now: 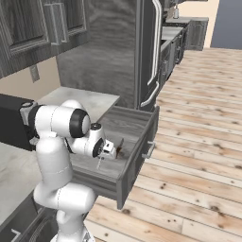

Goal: Pick up the metallic utensils from the counter and place them in the open drawer. Make sure not to pick up any wooden utensils.

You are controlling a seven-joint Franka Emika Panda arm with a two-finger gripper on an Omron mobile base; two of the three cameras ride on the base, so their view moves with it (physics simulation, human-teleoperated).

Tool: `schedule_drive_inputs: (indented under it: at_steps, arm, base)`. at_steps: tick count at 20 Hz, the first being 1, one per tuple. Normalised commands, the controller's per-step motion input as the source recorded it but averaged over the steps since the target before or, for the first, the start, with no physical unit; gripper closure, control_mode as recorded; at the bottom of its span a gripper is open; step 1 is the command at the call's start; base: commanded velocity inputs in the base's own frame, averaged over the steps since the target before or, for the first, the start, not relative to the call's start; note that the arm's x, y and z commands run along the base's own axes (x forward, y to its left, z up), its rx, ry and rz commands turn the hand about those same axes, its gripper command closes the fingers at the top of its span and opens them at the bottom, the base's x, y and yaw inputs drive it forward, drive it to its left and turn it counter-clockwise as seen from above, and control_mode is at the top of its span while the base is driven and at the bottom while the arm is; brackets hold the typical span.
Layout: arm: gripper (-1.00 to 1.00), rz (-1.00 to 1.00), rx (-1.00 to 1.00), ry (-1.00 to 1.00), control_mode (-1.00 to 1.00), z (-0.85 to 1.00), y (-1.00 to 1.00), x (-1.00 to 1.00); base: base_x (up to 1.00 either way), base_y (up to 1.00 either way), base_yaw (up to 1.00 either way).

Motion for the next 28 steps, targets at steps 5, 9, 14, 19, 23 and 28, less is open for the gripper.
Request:
schedule_drive_inputs:
  at_steps: [5, 9, 14, 19, 23, 28]
  arm:
    - [1.0, 0.0, 0.0, 0.0, -1.0, -0.13, 0.04, 0.37]
    - [1.0, 0.0, 0.0, 0.04, -1.0, -0.4, 0.04, 0.17]
    - [1.0, 0.0, 0.0, 0.07, -1.0, -0.38, 0.01, 0.14]
    - [1.0, 0.0, 0.0, 0.0, -1.0, -0.23, 0.07, 0.09]
    - [-1.0, 0.0, 0.0, 0.0, -1.0, -0.12, 0.05, 0.05]
    - [-1.0, 0.0, 0.0, 0.0, -1.0, -0.04, 0.01, 0.02]
  base:
    - [0.0, 0.0, 0.0]
    - [0.0, 0.0, 0.0]
    - [0.0, 0.0, 0.0]
    - [0.0, 0.0, 0.0]
    - [0.0, 0.0, 0.0]
    - [0.0, 0.0, 0.0]
